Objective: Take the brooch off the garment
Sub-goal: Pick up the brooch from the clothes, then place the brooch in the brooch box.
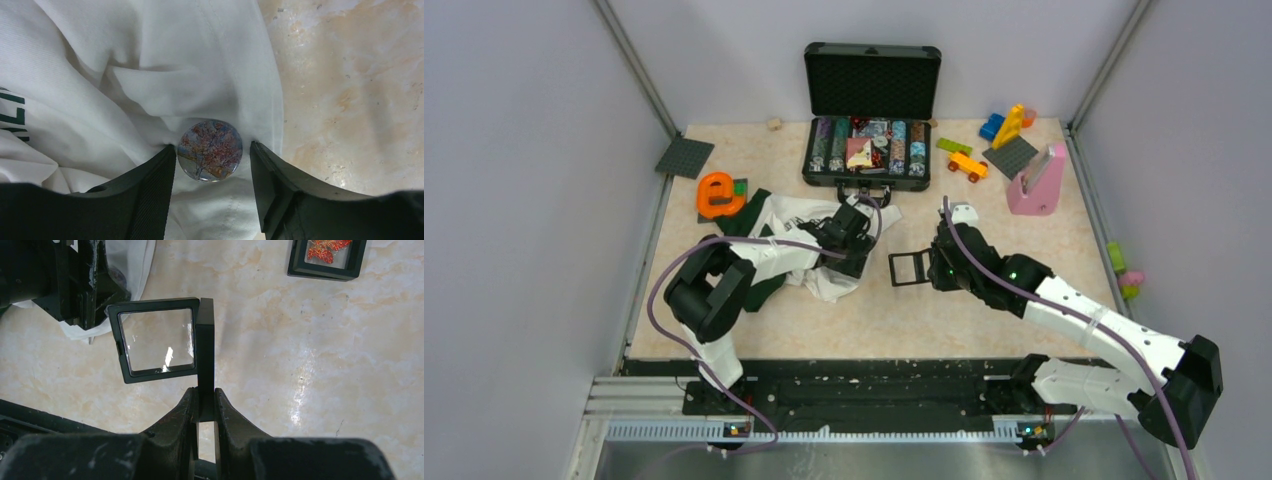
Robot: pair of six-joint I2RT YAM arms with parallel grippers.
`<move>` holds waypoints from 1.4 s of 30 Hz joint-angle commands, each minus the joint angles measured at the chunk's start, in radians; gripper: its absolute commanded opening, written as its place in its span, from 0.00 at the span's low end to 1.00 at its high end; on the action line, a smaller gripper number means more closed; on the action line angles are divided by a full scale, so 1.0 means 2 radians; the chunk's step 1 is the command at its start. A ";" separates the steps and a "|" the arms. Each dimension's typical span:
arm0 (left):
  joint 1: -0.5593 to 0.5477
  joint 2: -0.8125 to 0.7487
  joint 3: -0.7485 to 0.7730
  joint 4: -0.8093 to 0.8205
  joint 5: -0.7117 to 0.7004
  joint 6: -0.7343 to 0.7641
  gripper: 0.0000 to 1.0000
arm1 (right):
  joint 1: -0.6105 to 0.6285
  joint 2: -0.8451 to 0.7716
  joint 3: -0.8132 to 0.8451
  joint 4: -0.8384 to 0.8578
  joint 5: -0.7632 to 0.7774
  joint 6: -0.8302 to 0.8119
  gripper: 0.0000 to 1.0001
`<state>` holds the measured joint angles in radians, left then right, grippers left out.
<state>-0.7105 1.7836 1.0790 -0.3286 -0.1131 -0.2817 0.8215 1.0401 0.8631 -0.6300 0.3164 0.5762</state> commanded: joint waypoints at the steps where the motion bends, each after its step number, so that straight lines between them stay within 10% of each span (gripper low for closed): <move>1: -0.006 -0.005 -0.007 -0.016 -0.008 0.001 0.62 | -0.005 -0.010 0.000 0.004 0.001 -0.001 0.00; 21: -0.031 0.033 0.023 -0.066 -0.080 0.010 0.51 | -0.009 -0.017 -0.002 0.001 -0.006 -0.001 0.00; 42: -0.030 -0.118 -0.018 0.010 0.023 0.015 0.49 | -0.032 0.076 -0.001 0.019 -0.042 -0.018 0.00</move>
<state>-0.7731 1.6306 1.0828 -0.3939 -0.1612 -0.2798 0.7681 1.1522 0.8299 -0.6247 0.2508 0.5602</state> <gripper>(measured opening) 0.493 0.136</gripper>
